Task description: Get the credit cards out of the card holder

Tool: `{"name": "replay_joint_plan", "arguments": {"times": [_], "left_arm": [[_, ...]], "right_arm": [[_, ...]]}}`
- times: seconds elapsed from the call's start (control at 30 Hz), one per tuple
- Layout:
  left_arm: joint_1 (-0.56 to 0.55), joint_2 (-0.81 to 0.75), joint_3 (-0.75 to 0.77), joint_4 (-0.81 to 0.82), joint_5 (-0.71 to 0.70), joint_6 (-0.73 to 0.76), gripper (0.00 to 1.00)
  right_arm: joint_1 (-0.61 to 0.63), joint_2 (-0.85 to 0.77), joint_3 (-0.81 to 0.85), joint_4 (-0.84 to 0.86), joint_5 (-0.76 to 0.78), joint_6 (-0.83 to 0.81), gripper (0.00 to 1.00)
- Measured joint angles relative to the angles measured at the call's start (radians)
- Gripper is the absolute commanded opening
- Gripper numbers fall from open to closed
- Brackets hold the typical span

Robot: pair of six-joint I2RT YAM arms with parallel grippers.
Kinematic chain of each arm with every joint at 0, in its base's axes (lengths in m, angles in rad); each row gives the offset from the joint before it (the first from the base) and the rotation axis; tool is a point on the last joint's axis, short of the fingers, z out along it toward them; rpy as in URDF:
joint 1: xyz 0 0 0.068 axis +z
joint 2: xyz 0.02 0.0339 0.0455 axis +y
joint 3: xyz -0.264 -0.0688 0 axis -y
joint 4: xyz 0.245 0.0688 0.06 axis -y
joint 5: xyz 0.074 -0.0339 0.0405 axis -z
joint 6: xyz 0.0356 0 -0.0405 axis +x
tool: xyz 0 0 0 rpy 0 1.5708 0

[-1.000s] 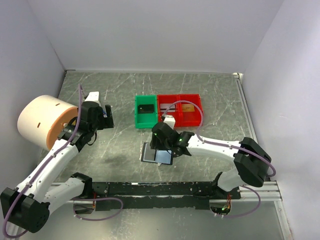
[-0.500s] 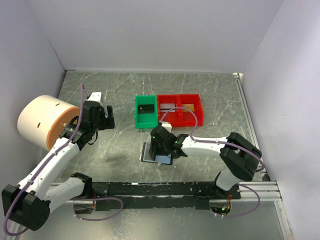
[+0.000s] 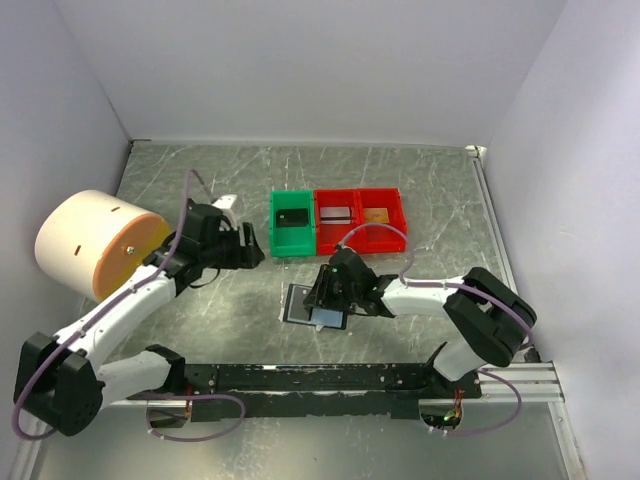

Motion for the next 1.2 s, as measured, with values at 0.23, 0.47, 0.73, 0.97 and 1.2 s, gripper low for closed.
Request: {"name": "replay_joint_plan", "arguments": {"times": [0.23,0.47,0.73,0.97,1.2], "left_arm": [[-0.201,0.129,-0.027,0.074,0.072,-0.099,0.66],[-0.301,0.25,-0.05,0.126,0.087,-0.177,0.59],[-0.38,0.371,-0.024,0.142,0.084,-0.204,0.49],[-0.402,0.411,-0.008,0.158,0.071,-0.223,0.41],[-0.403,0.422,-0.008,0.159,0.052,-0.232,0.42]], "right_arm": [[-0.051,-0.006,-0.064,0.106,-0.081,0.015,0.36],[-0.074,-0.026,-0.098,0.136,-0.093,0.022,0.35],[-0.099,-0.041,-0.122,0.151,-0.109,0.034,0.35],[-0.109,-0.047,-0.114,0.128,-0.122,0.019,0.35],[-0.111,-0.069,-0.092,0.055,-0.116,-0.014,0.36]]}}
